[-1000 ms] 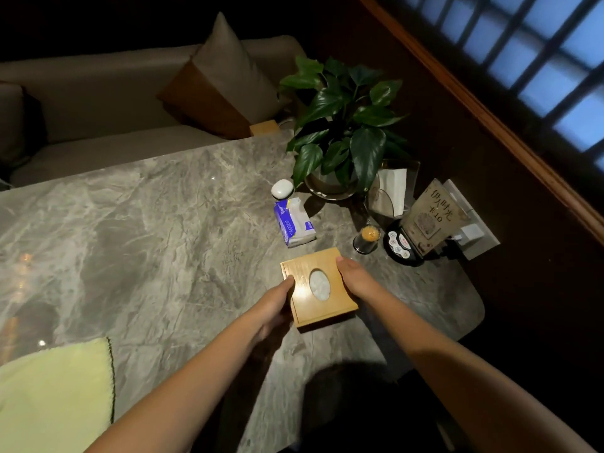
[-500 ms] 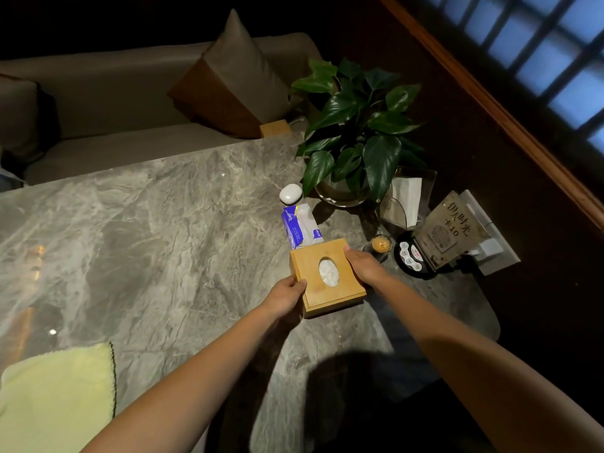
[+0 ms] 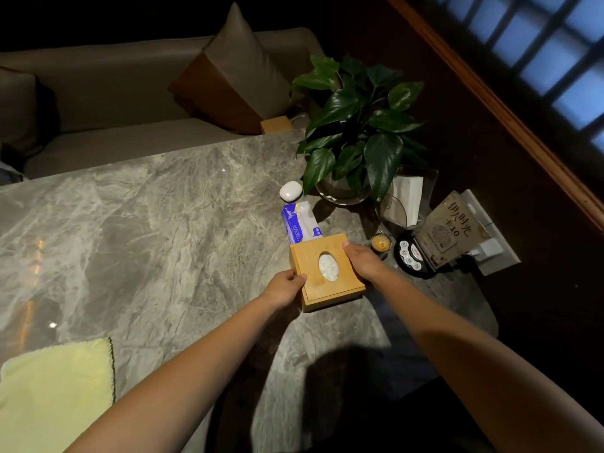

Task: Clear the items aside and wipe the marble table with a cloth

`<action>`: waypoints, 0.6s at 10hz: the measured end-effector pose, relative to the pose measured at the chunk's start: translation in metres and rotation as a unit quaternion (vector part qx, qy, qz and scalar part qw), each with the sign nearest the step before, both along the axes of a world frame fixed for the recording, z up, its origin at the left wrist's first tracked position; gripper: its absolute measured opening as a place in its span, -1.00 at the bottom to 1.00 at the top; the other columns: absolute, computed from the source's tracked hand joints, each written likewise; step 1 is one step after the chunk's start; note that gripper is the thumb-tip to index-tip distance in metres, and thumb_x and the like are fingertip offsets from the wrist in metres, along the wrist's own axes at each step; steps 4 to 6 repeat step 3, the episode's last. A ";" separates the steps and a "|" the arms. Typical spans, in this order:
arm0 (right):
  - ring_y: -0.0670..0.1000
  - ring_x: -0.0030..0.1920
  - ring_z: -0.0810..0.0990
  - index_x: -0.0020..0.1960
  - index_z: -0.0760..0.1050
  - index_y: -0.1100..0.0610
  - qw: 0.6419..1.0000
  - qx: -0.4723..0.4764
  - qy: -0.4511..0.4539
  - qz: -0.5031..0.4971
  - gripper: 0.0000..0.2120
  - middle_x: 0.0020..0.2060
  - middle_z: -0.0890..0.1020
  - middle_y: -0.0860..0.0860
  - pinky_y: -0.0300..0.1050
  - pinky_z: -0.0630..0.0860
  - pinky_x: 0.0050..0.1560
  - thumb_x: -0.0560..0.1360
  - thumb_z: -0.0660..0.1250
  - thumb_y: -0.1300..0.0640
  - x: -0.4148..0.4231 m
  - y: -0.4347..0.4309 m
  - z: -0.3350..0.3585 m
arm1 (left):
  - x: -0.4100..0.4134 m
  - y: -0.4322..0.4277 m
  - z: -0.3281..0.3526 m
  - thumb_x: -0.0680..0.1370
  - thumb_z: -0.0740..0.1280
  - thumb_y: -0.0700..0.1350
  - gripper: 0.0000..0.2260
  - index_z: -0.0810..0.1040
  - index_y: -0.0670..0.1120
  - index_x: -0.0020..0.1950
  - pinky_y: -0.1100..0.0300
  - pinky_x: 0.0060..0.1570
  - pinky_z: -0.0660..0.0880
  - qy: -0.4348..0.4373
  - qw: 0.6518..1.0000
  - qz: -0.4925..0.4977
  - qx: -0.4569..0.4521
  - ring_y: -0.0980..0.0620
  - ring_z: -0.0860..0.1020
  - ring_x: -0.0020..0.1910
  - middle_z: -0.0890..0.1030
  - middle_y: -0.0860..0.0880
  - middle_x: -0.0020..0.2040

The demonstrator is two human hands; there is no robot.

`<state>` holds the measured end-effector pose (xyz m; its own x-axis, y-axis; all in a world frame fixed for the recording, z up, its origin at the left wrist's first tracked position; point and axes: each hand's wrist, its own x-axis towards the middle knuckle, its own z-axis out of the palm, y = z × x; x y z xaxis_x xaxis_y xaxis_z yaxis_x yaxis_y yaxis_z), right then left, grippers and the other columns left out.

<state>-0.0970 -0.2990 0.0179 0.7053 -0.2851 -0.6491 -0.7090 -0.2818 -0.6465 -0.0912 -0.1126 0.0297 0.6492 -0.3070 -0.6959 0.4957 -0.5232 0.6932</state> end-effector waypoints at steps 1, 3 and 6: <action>0.12 0.10 0.51 0.30 0.42 0.21 1.000 -0.009 -0.008 -0.013 -0.59 0.17 0.55 0.20 -0.03 0.41 0.15 0.65 0.03 -0.03 0.001 0.002 -0.002 | -0.004 0.004 0.005 0.63 0.12 -0.08 -0.64 0.33 -0.13 0.42 0.16 0.23 0.33 -0.020 0.999 -0.023 -0.010 -0.09 0.44 0.32 0.47 -0.12 0.36; 0.16 0.30 0.44 0.36 0.39 0.11 0.984 -0.112 -0.131 -0.054 -0.67 0.30 0.48 0.15 0.00 0.37 0.24 0.63 0.11 0.09 -0.001 0.017 0.009 | -0.003 0.043 0.012 0.62 0.12 -0.01 -0.46 0.01 -0.12 0.55 0.08 0.46 0.07 -0.154 0.983 -0.056 0.084 -0.05 0.12 0.52 0.11 -0.09 0.55; 0.16 0.30 0.44 0.36 0.39 0.11 0.984 -0.112 -0.131 -0.054 -0.67 0.30 0.48 0.15 0.00 0.37 0.24 0.63 0.11 0.09 -0.001 0.017 0.009 | -0.003 0.043 0.012 0.62 0.12 -0.01 -0.46 0.01 -0.12 0.55 0.08 0.46 0.07 -0.154 0.983 -0.056 0.084 -0.05 0.12 0.52 0.11 -0.09 0.55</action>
